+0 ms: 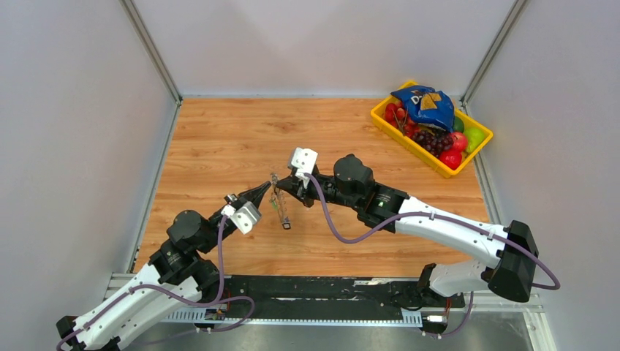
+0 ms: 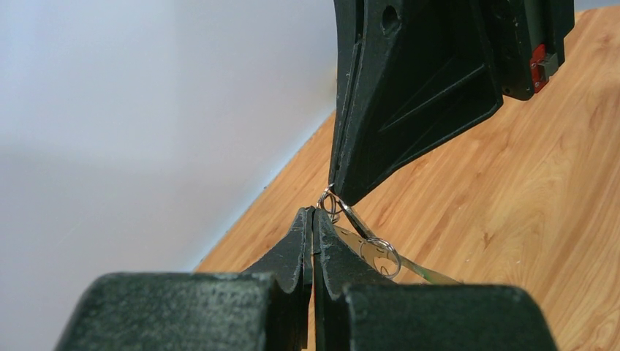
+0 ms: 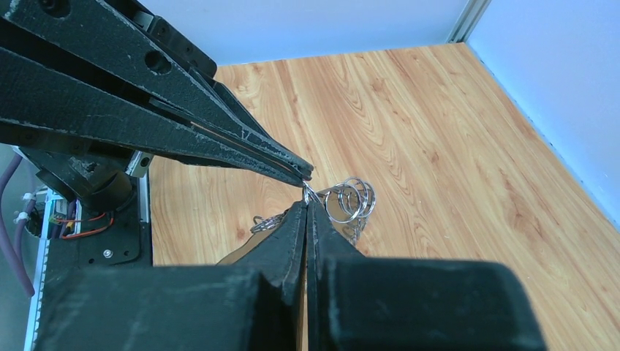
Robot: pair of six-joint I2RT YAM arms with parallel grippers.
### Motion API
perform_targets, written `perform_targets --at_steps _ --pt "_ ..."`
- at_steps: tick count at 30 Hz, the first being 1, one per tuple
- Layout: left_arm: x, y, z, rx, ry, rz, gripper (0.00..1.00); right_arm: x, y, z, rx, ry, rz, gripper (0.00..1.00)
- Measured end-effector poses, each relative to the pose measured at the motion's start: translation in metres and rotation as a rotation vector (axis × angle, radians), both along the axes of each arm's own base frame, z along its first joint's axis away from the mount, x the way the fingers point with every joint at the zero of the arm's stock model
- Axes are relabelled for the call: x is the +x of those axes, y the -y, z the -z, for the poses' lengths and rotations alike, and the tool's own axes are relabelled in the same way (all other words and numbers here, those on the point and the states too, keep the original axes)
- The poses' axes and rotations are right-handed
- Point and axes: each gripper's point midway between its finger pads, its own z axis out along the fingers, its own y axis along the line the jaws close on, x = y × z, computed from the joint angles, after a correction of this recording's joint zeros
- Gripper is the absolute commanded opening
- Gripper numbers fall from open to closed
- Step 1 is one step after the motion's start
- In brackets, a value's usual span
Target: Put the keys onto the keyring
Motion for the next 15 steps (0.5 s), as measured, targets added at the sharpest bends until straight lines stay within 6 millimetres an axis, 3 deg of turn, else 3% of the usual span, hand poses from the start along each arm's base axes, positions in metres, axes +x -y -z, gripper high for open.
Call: perform_targets --at_steps 15 --pt "-0.0029 -0.0010 -0.0003 -0.008 0.007 0.008 0.00 0.0042 0.0007 0.0011 0.007 -0.022 0.019 0.00"
